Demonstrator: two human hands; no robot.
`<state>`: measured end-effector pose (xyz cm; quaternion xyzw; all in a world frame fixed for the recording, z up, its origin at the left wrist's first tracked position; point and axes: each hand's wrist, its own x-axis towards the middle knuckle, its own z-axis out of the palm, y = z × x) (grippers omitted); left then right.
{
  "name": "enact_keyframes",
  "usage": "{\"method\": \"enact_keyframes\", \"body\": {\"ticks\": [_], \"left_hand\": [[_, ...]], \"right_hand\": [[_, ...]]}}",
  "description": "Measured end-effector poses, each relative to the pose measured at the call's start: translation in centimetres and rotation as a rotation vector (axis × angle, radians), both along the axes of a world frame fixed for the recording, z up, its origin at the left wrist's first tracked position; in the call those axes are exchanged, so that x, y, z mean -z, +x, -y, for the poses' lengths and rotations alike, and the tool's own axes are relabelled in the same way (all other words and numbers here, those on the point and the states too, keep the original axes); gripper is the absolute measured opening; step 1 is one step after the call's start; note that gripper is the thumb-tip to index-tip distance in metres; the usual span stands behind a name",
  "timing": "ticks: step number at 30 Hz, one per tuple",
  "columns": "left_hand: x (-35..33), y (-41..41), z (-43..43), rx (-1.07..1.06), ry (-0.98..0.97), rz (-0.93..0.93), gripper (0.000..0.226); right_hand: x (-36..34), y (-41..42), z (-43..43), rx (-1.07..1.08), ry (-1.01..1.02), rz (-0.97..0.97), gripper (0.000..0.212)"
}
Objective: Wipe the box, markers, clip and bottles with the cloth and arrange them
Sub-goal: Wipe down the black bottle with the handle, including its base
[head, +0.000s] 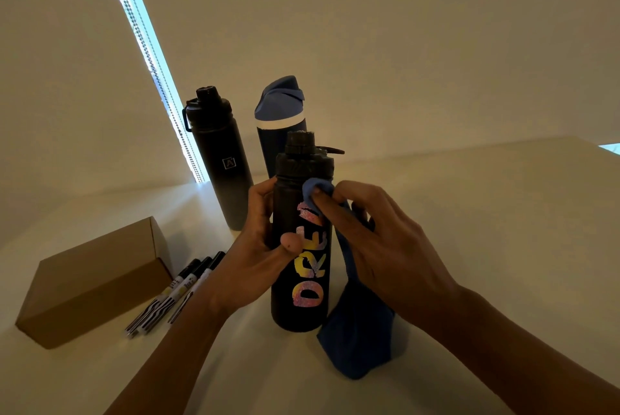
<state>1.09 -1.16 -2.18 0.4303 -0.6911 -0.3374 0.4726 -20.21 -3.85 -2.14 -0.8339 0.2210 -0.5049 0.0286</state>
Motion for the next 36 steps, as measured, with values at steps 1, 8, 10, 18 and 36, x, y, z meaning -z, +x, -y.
{"method": "enact_keyframes", "body": {"ticks": [1, 8, 10, 18, 36], "left_hand": [[0.0, 0.0, 0.0, 0.001, -0.001, 0.002, 0.075], [-0.4, -0.6, -0.3, 0.002, -0.007, 0.011, 0.107], [-0.4, -0.4, -0.3, 0.007, -0.008, -0.003, 0.102], [-0.6, -0.6, -0.2, -0.002, -0.085, 0.038, 0.085], [-1.4, -0.5, -0.8, 0.053, -0.075, 0.007, 0.078]], "right_hand": [[0.0, 0.1, 0.1, -0.004, 0.004, 0.003, 0.050], [-2.2, 0.7, 0.5, 0.087, -0.087, 0.063, 0.042], [-2.0, 0.4, 0.8, 0.110, -0.080, 0.074, 0.038], [-1.8, -1.0, 0.7, 0.123, -0.145, 0.165, 0.033], [-1.9, -1.6, 0.4, 0.153, -0.129, 0.153, 0.028]]}}
